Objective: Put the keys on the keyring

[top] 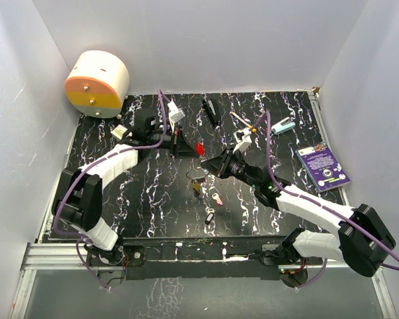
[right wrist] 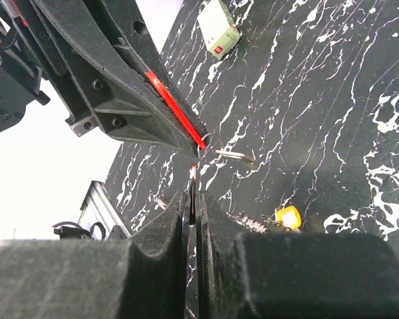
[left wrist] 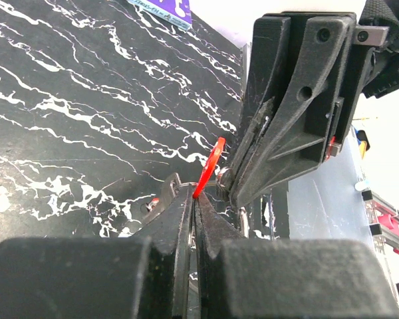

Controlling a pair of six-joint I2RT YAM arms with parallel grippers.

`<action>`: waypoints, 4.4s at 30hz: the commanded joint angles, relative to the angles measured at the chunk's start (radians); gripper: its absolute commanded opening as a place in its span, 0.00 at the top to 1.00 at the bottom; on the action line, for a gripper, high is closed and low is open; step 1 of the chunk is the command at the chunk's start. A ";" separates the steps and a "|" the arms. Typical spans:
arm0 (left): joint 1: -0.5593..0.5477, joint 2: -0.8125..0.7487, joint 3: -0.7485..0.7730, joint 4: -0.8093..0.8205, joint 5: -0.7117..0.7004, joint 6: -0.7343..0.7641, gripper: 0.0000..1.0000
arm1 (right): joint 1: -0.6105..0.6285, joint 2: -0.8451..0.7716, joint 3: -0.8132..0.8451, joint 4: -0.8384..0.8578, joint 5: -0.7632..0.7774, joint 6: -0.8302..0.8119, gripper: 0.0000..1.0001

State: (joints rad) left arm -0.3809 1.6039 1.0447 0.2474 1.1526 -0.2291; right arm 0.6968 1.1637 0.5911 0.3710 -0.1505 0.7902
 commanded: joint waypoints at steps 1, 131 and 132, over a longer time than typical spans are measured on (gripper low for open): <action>0.008 -0.073 -0.021 0.048 0.086 -0.021 1.00 | 0.006 -0.009 0.024 0.095 -0.020 -0.014 0.92; 0.013 -0.084 -0.176 0.712 0.179 -0.473 1.00 | 0.106 -0.017 -0.207 0.613 0.062 0.181 0.92; 0.013 -0.084 -0.178 0.720 0.180 -0.480 1.00 | 0.105 -0.019 -0.214 0.615 0.070 0.181 0.92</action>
State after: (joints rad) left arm -0.3748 1.5631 0.8677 0.9089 1.3228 -0.6857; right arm 0.7982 1.1812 0.3859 0.9337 -0.1467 0.9920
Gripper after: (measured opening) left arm 0.009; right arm 0.098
